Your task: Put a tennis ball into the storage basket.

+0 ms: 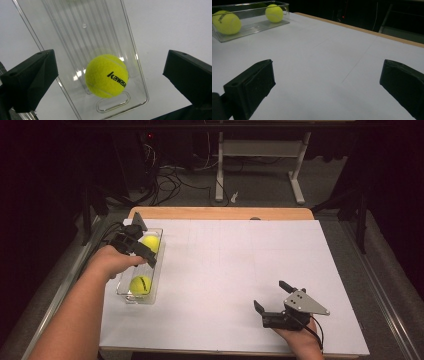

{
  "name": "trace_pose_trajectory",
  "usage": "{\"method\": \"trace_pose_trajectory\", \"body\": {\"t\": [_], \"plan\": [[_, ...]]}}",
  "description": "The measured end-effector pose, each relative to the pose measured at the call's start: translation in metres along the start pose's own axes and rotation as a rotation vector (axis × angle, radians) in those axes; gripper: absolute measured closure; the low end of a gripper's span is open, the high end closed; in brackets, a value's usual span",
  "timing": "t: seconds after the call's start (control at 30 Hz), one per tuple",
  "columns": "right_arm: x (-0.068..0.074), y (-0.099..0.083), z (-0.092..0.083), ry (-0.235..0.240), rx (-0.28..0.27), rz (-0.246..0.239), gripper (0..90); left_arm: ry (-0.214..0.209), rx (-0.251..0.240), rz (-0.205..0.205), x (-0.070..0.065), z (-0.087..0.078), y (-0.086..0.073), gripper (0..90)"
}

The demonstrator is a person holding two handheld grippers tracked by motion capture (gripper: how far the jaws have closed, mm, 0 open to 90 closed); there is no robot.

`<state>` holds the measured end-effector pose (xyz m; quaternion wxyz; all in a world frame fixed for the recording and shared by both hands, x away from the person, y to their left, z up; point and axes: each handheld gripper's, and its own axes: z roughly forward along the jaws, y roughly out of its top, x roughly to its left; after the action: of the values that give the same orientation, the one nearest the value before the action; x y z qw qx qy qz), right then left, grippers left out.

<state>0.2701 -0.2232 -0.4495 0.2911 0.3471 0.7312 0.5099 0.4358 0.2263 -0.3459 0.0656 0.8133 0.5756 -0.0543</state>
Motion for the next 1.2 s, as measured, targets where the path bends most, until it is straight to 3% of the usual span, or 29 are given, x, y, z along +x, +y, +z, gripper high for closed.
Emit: {"method": "trace_pose_trajectory", "body": {"t": [0.47,0.7,1.2], "plan": [[0.001,0.000,0.001,0.000,0.005,-0.003,0.3,-0.020,0.012,0.048,-0.022,0.017,0.002,0.7],[0.002,0.000,0.001,0.001,0.005,-0.007,0.3,-0.049,0.009,0.088,-0.040,0.016,0.003,0.7],[0.002,0.001,0.001,-0.005,0.000,-0.005,0.3,-0.046,-0.015,0.156,-0.078,0.006,0.009,0.7]]}}
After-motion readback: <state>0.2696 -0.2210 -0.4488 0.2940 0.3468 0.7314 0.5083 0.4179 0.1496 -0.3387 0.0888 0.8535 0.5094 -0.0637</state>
